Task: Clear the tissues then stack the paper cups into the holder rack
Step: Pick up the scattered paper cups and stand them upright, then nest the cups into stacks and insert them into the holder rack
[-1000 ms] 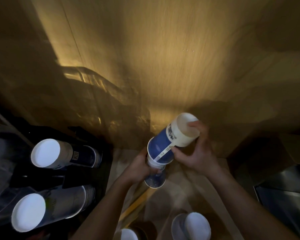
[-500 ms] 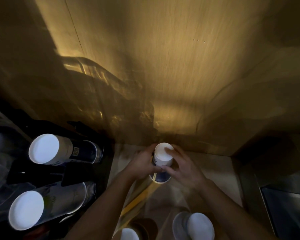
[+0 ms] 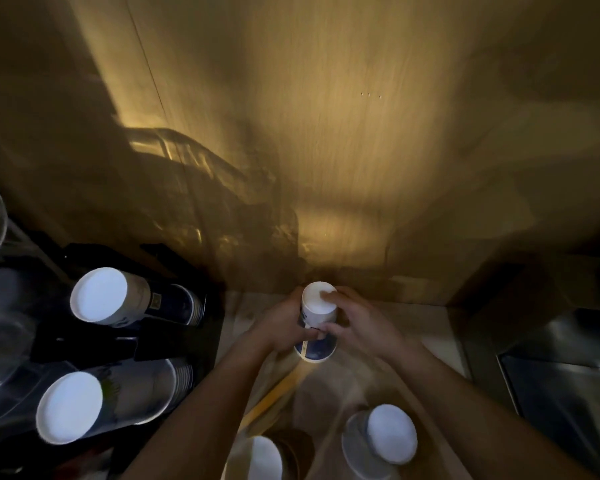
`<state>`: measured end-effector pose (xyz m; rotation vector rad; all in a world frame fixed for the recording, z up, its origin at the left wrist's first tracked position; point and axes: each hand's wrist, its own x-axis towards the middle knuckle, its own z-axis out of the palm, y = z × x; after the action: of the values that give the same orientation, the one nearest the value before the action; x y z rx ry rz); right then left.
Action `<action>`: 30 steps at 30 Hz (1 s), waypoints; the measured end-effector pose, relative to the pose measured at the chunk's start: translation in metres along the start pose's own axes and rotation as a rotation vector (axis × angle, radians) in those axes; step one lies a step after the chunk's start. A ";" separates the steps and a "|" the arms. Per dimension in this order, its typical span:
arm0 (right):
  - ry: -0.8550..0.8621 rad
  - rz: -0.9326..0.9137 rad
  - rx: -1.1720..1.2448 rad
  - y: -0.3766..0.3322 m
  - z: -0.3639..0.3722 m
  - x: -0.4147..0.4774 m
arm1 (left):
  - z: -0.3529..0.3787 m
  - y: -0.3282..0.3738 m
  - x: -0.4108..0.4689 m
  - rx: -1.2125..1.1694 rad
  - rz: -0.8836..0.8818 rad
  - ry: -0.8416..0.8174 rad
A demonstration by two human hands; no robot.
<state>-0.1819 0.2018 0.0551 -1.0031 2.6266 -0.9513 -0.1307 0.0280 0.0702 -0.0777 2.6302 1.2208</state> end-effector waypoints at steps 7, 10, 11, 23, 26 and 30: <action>-0.054 -0.005 -0.383 -0.042 -0.041 -0.001 | -0.027 0.022 -0.027 0.098 -0.052 0.119; 0.064 -0.014 -0.249 -0.078 -0.050 -0.006 | -0.038 0.029 -0.055 -0.178 -0.094 0.201; 0.084 -0.004 -0.128 -0.090 -0.049 -0.010 | -0.040 0.031 -0.067 -0.363 -0.111 0.212; -0.200 0.556 0.314 -0.110 0.066 -0.095 | 0.024 -0.033 -0.160 -0.941 -0.825 0.264; -0.382 0.817 0.472 -0.113 0.074 -0.112 | 0.042 -0.051 -0.182 -1.016 -1.017 0.127; -0.614 0.959 0.810 -0.114 0.081 -0.122 | 0.059 -0.058 -0.194 -1.271 -1.029 -0.069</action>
<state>0.0018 0.1754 0.0555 0.1711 1.5885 -1.0268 0.0778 0.0246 0.0368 -1.3004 0.9683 1.9823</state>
